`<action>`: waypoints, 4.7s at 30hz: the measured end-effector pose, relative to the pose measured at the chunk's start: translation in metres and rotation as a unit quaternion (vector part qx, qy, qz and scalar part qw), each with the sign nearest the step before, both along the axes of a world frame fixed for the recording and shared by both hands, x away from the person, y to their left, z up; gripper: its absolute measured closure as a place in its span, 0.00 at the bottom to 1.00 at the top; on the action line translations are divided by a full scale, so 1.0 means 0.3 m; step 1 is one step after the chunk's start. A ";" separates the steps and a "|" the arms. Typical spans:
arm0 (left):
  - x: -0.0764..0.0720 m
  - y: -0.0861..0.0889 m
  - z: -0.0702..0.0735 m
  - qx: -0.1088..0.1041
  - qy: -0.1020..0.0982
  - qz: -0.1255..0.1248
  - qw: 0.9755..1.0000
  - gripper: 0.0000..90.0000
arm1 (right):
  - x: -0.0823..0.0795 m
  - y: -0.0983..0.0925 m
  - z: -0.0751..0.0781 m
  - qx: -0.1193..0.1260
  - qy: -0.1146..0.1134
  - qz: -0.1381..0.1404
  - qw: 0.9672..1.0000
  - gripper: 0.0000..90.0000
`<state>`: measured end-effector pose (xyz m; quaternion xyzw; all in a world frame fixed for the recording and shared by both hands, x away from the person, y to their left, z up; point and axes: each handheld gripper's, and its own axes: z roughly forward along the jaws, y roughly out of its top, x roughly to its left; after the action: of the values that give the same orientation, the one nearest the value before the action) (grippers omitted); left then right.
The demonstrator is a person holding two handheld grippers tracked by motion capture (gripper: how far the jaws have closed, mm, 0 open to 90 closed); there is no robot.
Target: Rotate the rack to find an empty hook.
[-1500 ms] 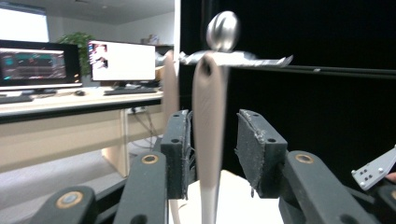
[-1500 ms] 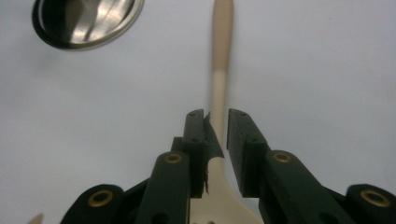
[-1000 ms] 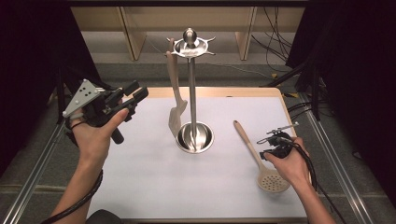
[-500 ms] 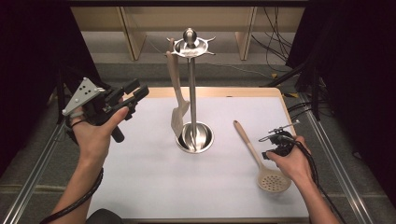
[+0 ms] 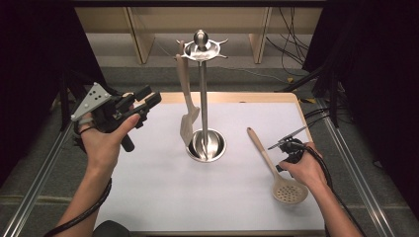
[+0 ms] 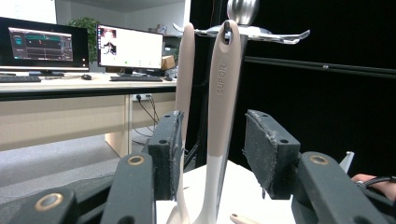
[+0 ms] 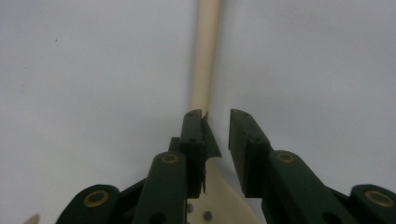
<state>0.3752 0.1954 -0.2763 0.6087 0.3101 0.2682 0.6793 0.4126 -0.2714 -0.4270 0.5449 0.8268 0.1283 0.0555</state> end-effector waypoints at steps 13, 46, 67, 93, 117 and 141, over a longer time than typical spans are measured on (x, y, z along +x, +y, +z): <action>-0.003 0.007 0.000 0.000 0.001 0.001 1.000 0.61 | 0.041 0.037 -0.035 0.003 0.021 0.015 1.000 0.84; 0.002 -0.017 -0.019 0.010 0.010 -0.008 1.000 0.61 | 0.109 0.099 -0.077 -0.027 0.067 0.006 0.997 0.85; 0.005 -0.018 -0.025 0.009 0.013 -0.008 1.000 0.61 | 0.092 0.080 -0.066 -0.006 0.048 -0.033 0.998 0.88; 0.005 -0.041 -0.040 0.016 0.021 -0.011 1.000 0.58 | -0.070 0.007 0.064 0.093 -0.173 -0.013 0.980 0.88; 0.001 -0.107 -0.069 0.032 0.034 -0.035 0.998 0.58 | -0.183 0.092 0.176 0.154 -0.280 0.029 0.947 0.88; -0.005 -0.232 -0.095 0.049 0.050 -0.080 0.994 0.57 | -0.230 0.167 0.246 0.163 -0.339 0.078 0.924 0.88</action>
<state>0.3738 0.1259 -0.3047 0.6769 0.2801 0.1970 0.6515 0.3437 -0.2214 -0.3531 0.4045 0.7663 0.4416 0.2327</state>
